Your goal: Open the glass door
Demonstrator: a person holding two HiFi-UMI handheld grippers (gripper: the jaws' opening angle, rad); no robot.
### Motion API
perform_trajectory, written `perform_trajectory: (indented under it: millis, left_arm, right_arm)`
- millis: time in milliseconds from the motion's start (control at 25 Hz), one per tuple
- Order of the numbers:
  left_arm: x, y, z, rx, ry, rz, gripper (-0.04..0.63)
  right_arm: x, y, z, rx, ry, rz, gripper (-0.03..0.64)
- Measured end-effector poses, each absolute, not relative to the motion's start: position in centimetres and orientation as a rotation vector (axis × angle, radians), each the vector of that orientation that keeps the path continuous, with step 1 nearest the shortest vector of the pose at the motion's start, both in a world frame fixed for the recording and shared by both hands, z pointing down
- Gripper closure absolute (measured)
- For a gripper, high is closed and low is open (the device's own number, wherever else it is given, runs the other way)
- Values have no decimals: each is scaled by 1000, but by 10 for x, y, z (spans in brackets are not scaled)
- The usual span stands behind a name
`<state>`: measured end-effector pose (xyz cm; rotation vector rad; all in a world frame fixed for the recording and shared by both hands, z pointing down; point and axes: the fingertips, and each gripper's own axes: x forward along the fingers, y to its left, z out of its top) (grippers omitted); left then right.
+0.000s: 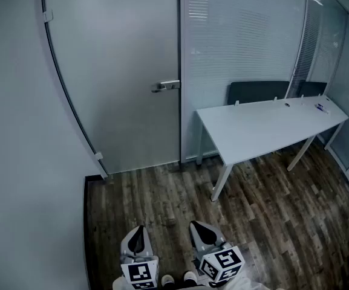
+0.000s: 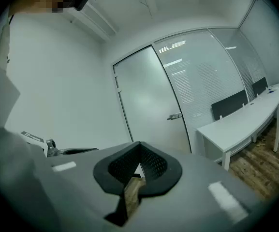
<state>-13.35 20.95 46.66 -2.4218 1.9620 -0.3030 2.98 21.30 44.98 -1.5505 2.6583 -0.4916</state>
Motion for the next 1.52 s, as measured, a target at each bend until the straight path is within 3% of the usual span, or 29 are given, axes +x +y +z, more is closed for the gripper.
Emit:
perform_trajectory:
  millis: [1000,1520]
  left_arm:
    - [-99,179,464,-2392,2020,-290,591]
    - [-134,53,483,-2461,1971,-284,591]
  right_arm:
    - [64,179,451,-1462,2655,-526,614]
    - [23,62,466,-1543,2643,-553,614]
